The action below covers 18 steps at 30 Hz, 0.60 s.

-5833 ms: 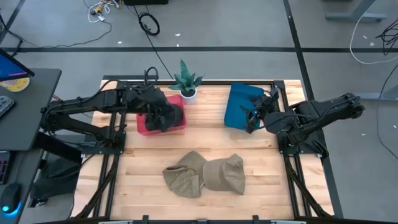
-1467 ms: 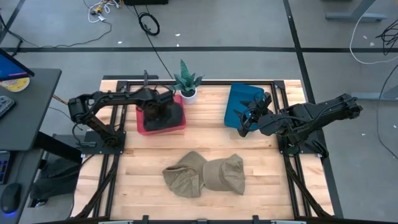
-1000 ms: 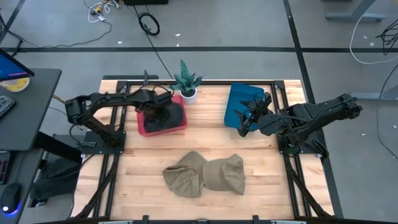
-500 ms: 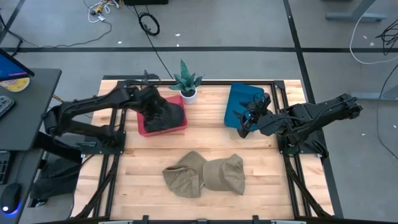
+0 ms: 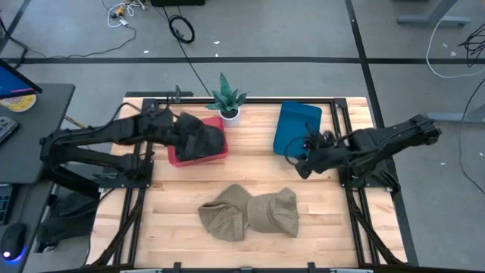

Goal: Pick & Place hat
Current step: Put the right brown cap into the blue bin

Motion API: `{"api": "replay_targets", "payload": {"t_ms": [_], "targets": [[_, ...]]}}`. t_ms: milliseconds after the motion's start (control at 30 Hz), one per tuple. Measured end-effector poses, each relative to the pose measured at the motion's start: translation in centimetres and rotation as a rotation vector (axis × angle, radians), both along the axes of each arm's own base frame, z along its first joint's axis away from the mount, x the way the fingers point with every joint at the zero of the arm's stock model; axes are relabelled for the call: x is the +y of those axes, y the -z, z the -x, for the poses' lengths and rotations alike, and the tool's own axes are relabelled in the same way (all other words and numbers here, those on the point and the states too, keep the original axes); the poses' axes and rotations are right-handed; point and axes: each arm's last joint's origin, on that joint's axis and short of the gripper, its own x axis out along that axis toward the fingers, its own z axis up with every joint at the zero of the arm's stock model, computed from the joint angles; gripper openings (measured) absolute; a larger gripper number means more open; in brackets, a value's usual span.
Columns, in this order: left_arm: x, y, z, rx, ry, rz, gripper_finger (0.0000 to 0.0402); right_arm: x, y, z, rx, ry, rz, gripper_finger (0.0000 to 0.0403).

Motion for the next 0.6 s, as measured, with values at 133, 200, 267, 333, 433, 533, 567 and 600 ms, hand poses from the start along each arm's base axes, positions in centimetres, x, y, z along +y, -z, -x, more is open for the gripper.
{"api": "replay_targets", "payload": {"t_ms": [133,200,267,333,433,533,567,600], "targets": [[-2.0,-1.0,-1.3,-0.133,0.049,-0.066,0.0227,0.4,4.7,1.1,0.190,0.155,-0.233,0.0208],[-2.7,-1.1,-1.9,-0.164,0.067,-0.094,0.0221,1.0,7.0,1.4,0.251,0.157,-0.322,0.0212],[-3.1,-1.1,-2.3,-0.179,0.073,-0.117,0.0217,1.8,9.0,1.3,0.253,0.138,-0.421,0.0217],[-3.4,-0.9,-2.6,-0.171,0.077,-0.123,0.0216,2.6,10.6,1.0,0.224,0.106,-0.509,0.0226],[-3.7,-0.5,-3.0,-0.151,0.081,-0.120,0.0216,3.4,12.4,0.9,0.174,0.074,-0.593,0.0244],[-4.1,-0.2,-3.4,-0.145,0.092,-0.101,0.0216,3.7,14.0,1.1,0.165,0.073,-0.637,0.0269],[-4.3,-0.1,-3.6,-0.148,0.100,-0.101,0.0216,3.8,14.4,1.2,0.166,0.061,-0.658,0.0278],[-4.6,0.0,-3.8,-0.148,0.109,-0.103,0.0217,3.9,14.8,1.2,0.167,0.044,-0.678,0.0287]]}}
